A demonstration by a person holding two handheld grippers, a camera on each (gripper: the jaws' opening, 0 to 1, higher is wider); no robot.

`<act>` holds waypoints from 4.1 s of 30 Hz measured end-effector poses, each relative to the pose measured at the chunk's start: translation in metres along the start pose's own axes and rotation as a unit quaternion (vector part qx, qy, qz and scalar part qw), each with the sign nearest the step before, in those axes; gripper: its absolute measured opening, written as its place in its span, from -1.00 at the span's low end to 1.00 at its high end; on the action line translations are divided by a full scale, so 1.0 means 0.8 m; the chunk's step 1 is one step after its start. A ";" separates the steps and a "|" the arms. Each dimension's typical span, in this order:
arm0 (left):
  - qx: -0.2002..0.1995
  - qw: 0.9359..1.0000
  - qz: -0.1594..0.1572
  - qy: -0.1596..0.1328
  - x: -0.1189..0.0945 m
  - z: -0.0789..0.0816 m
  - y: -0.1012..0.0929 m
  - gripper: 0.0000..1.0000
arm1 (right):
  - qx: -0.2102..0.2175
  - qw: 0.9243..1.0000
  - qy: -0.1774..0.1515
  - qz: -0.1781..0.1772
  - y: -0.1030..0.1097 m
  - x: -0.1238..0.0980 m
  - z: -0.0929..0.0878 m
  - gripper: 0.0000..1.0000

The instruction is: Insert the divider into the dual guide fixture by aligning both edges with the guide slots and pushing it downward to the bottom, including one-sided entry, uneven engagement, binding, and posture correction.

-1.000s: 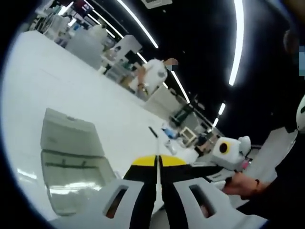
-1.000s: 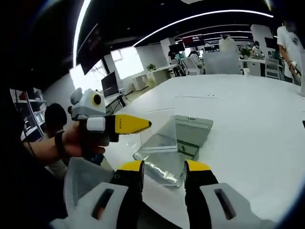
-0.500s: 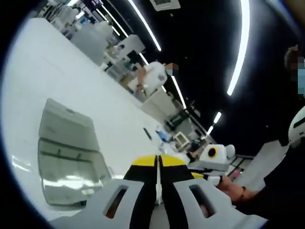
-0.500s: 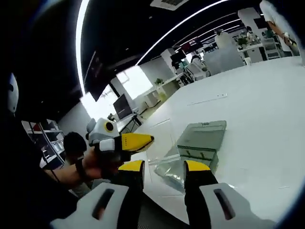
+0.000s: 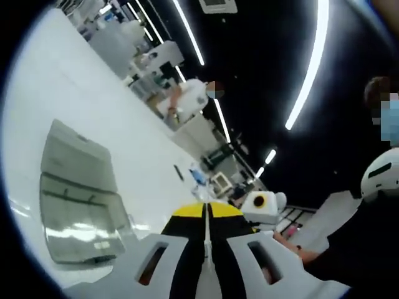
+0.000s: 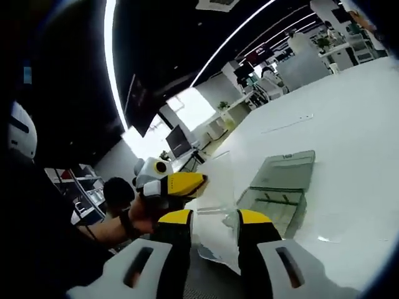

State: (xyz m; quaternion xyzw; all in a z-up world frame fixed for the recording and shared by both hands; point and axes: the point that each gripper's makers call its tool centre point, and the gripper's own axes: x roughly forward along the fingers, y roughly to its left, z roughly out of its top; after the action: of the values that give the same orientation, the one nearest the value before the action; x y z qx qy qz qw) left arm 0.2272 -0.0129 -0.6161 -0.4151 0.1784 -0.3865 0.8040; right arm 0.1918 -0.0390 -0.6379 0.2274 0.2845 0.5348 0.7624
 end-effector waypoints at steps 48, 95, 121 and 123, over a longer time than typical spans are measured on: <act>-0.078 0.987 -0.121 -0.067 -0.015 0.024 -0.050 -1.00 | 0.143 0.975 -0.106 0.133 0.041 -0.012 0.044 -0.97; 0.060 0.995 -0.013 -0.082 -0.084 0.034 -0.001 -0.45 | 0.128 0.991 -0.036 0.004 0.039 0.036 0.016 -0.99; 0.203 0.979 0.010 0.014 -0.096 0.027 0.033 0.23 | 0.122 0.982 -0.019 -0.146 -0.021 0.065 0.009 -0.99; 0.209 0.978 0.009 0.021 -0.095 0.028 0.036 0.25 | 0.127 0.979 -0.020 -0.160 -0.027 0.064 0.008 -0.99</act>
State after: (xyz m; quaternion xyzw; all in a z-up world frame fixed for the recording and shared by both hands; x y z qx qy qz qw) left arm 0.2055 0.0677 -0.6287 -0.2285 0.1141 -0.4169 0.8723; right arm 0.2248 0.0021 -0.6567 0.2842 0.3674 0.3605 0.8089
